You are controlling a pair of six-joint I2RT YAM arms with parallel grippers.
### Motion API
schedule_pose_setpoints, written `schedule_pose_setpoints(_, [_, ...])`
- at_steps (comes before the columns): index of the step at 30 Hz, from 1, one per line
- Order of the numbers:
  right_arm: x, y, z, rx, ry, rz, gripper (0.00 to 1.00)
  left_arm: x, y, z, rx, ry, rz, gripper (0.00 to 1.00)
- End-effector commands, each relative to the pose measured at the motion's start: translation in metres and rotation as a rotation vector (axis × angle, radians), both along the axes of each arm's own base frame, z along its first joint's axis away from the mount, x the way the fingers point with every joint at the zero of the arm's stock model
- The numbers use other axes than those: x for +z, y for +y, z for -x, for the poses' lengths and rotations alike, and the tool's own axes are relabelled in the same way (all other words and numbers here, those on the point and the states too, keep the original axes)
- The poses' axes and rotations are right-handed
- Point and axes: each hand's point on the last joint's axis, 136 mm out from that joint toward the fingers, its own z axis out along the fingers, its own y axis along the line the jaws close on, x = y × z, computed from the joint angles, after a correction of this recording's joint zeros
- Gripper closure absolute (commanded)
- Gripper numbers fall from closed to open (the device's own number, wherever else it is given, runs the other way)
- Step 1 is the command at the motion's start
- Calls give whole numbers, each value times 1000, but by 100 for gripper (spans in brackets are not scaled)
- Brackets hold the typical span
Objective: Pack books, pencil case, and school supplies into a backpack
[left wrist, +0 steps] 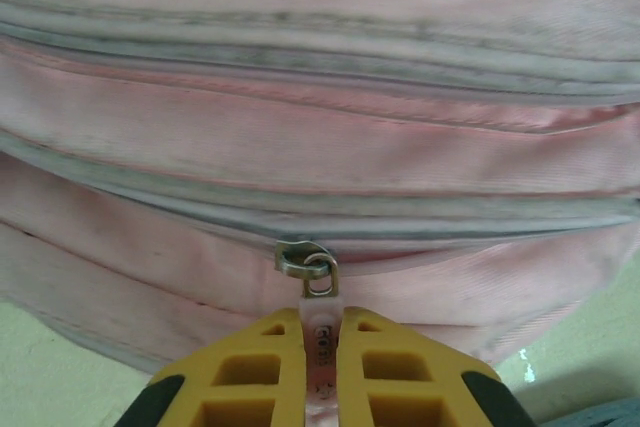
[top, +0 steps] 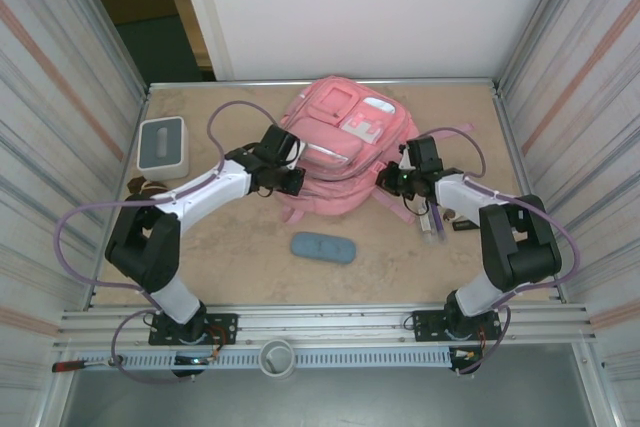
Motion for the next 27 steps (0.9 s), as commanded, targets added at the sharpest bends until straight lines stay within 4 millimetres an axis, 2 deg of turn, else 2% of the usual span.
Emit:
schedule_pose_setpoints(1, [13,-15,-9,42,-22,52,100,12,13,10,6,-6,-16,100])
schedule_pose_setpoints(5, [20,-24,-24,39,-11,25,100,16,-8,17,-36,-7,19,100])
schedule_pose_setpoints(10, [27,-32,-50,27,19,-7,100,19,-47,21,-107,2,57,100])
schedule_pose_setpoints(12, [26,-40,-58,9,45,-2,97,22,-64,24,-138,-2,70,100])
schedule_pose_setpoints(14, [28,-51,-59,-28,46,12,89,22,-80,27,-168,3,87,100])
schedule_pose_setpoints(18, [32,-60,-36,-70,47,14,69,19,-97,31,-194,13,94,100])
schedule_pose_setpoints(23, [29,-38,11,-72,57,-101,47,16,-101,30,-201,15,98,100])
schedule_pose_setpoints(25, [26,-27,23,-70,57,-106,34,17,-100,29,-202,8,94,100])
schedule_pose_setpoints(27, [25,-14,29,-60,44,-100,31,16,-99,28,-202,5,86,100])
